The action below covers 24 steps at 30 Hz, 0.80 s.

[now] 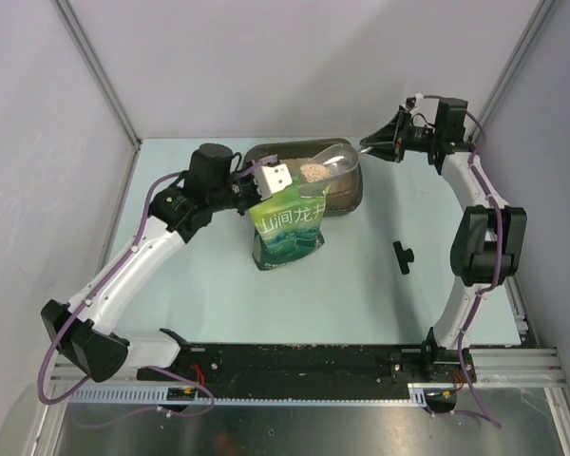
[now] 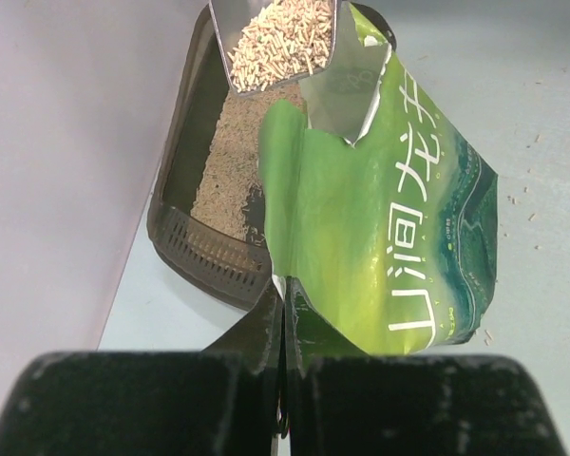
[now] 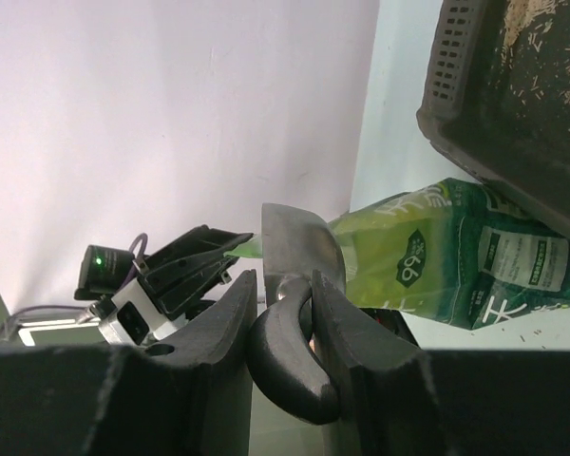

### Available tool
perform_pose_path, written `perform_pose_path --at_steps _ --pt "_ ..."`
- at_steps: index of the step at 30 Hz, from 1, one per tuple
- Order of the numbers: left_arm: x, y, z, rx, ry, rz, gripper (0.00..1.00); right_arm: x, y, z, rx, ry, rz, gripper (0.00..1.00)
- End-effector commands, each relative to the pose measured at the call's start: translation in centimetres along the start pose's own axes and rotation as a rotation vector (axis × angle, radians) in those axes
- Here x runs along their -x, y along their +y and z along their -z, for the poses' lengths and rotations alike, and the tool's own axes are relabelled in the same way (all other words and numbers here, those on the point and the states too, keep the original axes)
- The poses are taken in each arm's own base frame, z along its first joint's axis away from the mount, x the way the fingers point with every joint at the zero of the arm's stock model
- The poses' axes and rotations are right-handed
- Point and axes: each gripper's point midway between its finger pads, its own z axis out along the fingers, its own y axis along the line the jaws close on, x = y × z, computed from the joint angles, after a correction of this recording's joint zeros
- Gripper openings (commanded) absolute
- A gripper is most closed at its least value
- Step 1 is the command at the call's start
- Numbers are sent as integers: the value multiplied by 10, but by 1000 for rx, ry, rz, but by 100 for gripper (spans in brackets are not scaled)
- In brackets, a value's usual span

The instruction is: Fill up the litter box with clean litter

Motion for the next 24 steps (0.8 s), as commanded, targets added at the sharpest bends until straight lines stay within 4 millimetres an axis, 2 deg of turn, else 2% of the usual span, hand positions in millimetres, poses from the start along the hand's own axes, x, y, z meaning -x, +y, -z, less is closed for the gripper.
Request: perform_pose_path --at_steps 1,6,7,9,14,16,20,24 --pt "9 33 23 165 -22 -64 0 20 9 -2 63 10 11 0" --pt "-6 30 22 163 35 -73 0 51 -5 -7 68 -21 0 0" --pt "-9 31 23 169 47 -79 0 60 -19 -10 62 -28 -16 0" --pt "-18 27 25 163 78 -85 0 77 -19 -12 61 -60 25 0" --pt "-34 17 38 163 132 -87 0 115 -59 -30 12 -128 67 0" --pt "-40 11 43 158 146 -92 0 119 -68 -35 1 -131 105 0" --pt "-42 15 54 192 163 -94 0 132 -92 -44 -79 -186 146 0" --pt "-47 15 63 212 172 -106 0 144 -93 -50 -141 -251 230 0"
